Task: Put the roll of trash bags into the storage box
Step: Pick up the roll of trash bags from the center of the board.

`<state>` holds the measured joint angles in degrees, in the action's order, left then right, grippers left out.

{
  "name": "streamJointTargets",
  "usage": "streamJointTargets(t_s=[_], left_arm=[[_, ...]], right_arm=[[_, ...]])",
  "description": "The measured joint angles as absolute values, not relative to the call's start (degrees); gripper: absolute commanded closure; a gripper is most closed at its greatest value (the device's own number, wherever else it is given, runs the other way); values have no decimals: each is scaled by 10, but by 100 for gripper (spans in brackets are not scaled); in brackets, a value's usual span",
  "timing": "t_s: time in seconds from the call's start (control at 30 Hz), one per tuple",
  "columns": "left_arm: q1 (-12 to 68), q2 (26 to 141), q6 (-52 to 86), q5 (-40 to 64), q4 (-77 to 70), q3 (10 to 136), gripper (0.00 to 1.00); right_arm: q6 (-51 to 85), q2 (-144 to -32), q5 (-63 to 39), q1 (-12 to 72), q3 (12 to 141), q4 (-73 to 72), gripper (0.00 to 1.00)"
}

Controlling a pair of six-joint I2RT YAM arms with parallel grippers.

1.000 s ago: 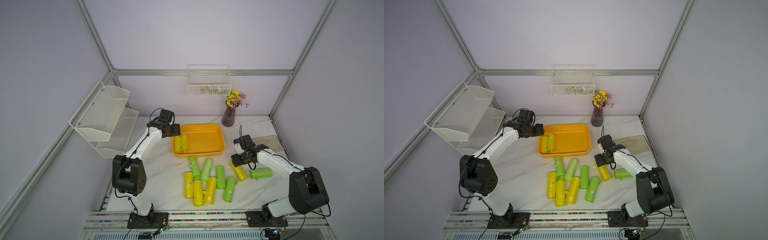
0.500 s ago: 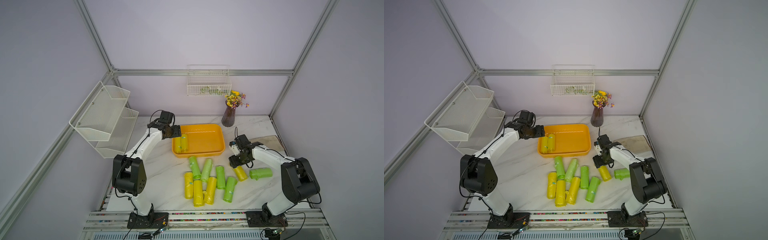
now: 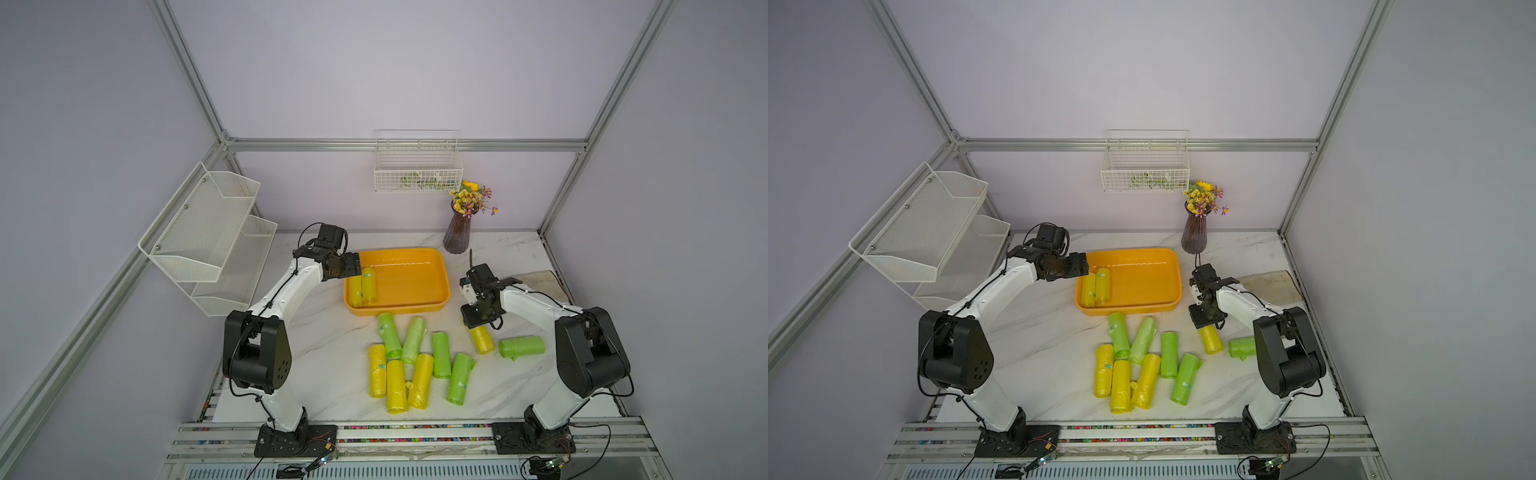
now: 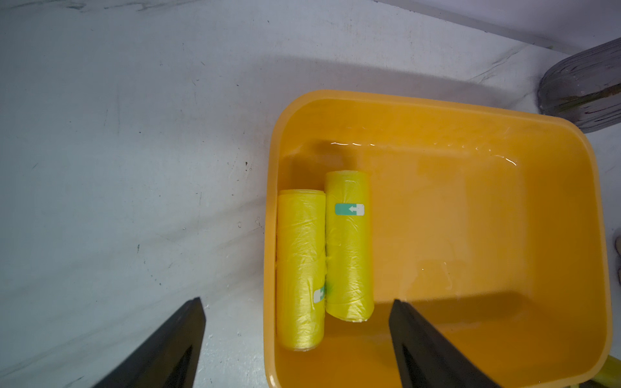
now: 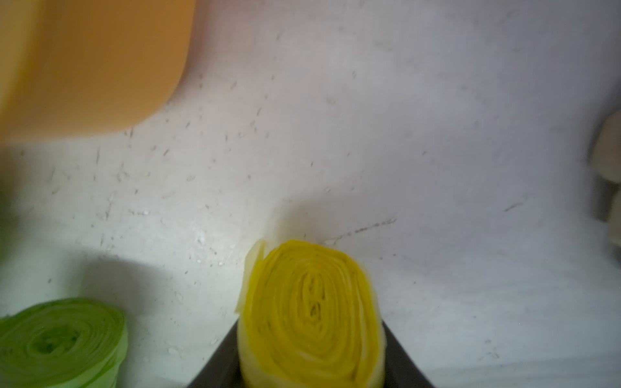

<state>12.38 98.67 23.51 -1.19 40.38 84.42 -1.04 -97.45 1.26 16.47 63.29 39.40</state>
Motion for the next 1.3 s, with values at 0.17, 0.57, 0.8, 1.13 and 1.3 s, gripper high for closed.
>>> streamJointTargets(t_s=[0.17, 0.57, 0.8, 1.13, 1.3], left_arm=[[124, 983, 235, -6, 404, 843, 11], [123, 960, 235, 0, 403, 835, 12], [120, 960, 234, 3, 403, 835, 12], [113, 960, 235, 4, 402, 834, 13], [112, 960, 234, 4, 401, 826, 13]], right_arm=[[3, -1024, 27, 145, 701, 371, 54], [23, -1065, 20, 121, 727, 355, 28], [25, -1059, 13, 121, 693, 354, 25], [32, -1013, 11, 121, 635, 357, 57], [41, -972, -4, 121, 635, 357, 61]])
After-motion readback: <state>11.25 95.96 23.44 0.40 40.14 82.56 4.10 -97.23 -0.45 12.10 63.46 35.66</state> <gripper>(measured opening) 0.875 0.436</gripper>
